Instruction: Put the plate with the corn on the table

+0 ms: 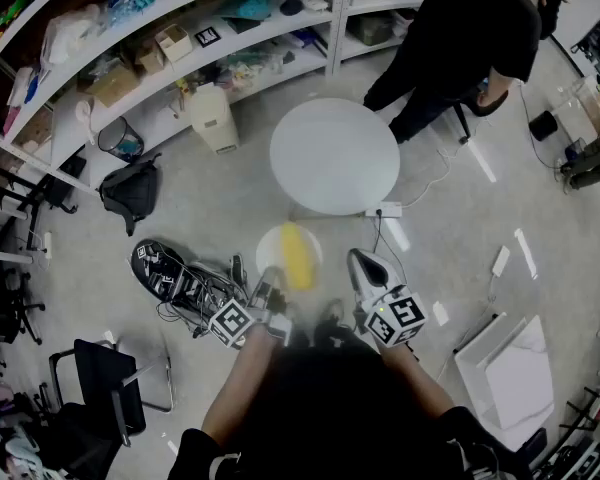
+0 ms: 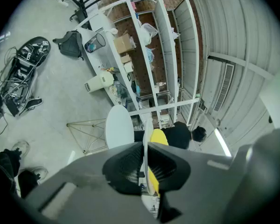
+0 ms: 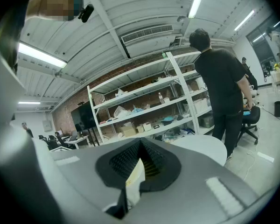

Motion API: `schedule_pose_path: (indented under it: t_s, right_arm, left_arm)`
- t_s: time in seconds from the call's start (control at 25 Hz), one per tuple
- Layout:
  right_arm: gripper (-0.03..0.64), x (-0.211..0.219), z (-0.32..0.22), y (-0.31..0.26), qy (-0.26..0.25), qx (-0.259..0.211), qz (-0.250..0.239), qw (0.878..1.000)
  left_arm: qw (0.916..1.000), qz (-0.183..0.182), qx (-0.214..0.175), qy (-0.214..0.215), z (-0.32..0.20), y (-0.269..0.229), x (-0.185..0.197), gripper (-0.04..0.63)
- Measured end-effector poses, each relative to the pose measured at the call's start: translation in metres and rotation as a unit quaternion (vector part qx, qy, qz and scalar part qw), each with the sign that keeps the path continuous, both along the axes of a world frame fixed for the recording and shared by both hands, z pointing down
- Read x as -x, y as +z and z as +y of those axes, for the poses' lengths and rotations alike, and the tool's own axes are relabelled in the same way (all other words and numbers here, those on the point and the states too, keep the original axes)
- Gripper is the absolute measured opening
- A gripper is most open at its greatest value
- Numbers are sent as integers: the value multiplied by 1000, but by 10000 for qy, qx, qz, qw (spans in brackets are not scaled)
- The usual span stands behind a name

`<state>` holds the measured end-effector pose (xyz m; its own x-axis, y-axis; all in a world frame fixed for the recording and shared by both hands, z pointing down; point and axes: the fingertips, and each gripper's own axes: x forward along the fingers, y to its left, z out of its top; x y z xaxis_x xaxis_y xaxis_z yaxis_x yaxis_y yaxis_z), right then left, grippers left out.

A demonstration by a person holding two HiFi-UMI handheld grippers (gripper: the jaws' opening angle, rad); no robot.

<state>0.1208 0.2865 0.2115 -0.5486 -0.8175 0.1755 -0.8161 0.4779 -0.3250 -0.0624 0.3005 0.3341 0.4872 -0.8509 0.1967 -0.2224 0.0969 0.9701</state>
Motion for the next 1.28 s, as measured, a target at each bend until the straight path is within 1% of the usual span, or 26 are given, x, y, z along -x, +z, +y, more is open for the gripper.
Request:
schedule_pose_path:
  t_s: [0.16, 0.28, 0.44, 0.64, 0.84, 1.0, 1.2, 1.28]
  right_arm:
    - [8, 0, -1, -1, -15, -15, 3, 10000]
    - [8, 0, -2, -2, -24, -29, 7, 10000]
    - [8, -3, -8, -4, 8, -59, 12, 10000]
    - [8, -14, -15, -10, 58, -112, 38, 9999]
    - [8, -27, -24, -7, -18, -111, 59, 9999]
    - [8, -31, -31, -8, -102, -115, 23, 9999]
    - [8, -33, -41, -7, -248, -159, 15, 9996]
    - [8, -32, -45, -5, -266, -157, -3, 9995]
  left_arm:
    - [10000, 9, 14, -8, 0, 0, 0, 22]
    - [9999, -21, 108, -20, 0, 1, 0, 23]
    - [10000, 51, 45, -44, -5, -1, -3, 23]
    - [9999, -28, 93, -76, -7, -1, -10, 23]
    - [9999, -17, 59, -147, -14, -1, -25, 23]
    - [9997, -44, 127, -224, -18, 0, -30, 23]
    - [9995, 67, 9, -324, -26, 1, -38, 23]
    - [9994, 38, 53, -353, -29, 3, -38, 23]
